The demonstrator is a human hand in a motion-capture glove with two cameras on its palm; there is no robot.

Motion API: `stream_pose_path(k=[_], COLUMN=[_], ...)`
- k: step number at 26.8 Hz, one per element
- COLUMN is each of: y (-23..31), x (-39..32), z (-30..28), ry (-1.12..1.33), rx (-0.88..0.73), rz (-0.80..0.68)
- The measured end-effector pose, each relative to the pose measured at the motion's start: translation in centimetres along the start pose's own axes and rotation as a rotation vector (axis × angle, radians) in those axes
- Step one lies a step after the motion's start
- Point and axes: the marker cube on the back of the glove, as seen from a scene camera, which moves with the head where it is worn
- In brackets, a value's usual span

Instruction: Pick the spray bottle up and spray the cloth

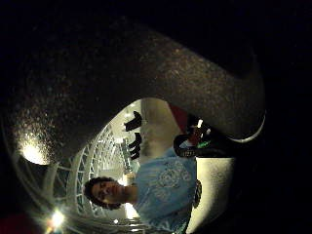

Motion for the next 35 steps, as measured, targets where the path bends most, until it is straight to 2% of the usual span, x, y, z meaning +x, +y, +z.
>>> stream_pose_path(k=[5,9,16,35], y=[-1.8,-2.5,-2.8,-3.5], x=[1.9,3.1,3.8,3.4], z=[-0.5,-0.6,-0.8,-0.7], ry=[0.056,0.02,0.039,0.078], rx=[-0.075,-0.134,-0.185,-0.199], rz=[0.132,0.179,0.205,0.245])
